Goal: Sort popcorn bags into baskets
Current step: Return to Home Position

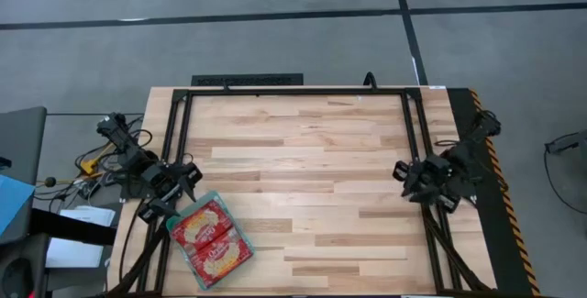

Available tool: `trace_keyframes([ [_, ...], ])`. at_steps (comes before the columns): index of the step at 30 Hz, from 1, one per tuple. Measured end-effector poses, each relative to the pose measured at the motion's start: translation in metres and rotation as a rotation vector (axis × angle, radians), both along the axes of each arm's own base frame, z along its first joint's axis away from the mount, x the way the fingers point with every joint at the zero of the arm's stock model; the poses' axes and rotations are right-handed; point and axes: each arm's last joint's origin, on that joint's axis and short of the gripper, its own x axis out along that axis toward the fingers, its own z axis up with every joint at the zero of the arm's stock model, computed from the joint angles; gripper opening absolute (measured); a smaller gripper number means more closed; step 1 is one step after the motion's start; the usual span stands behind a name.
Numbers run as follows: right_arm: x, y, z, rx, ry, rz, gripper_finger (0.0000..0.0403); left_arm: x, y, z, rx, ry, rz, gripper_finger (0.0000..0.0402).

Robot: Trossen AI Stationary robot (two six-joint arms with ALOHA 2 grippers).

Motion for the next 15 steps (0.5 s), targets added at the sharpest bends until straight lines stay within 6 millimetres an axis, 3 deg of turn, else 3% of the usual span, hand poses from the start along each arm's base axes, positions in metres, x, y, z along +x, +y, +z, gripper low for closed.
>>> trace_keyframes([
  [9, 0.014, -0.015, -0.009, -0.151, 0.188, -0.153, 0.0121, 0.0, 0.004, 0.004, -0.03, -0.035, 0.06, 0.0224],
  [15, 0.021, -0.029, -0.019, -0.208, 0.276, -0.215, 0.0125, 0.007, 0.006, -0.004, 0.005, 0.044, 0.116, 0.0224],
])
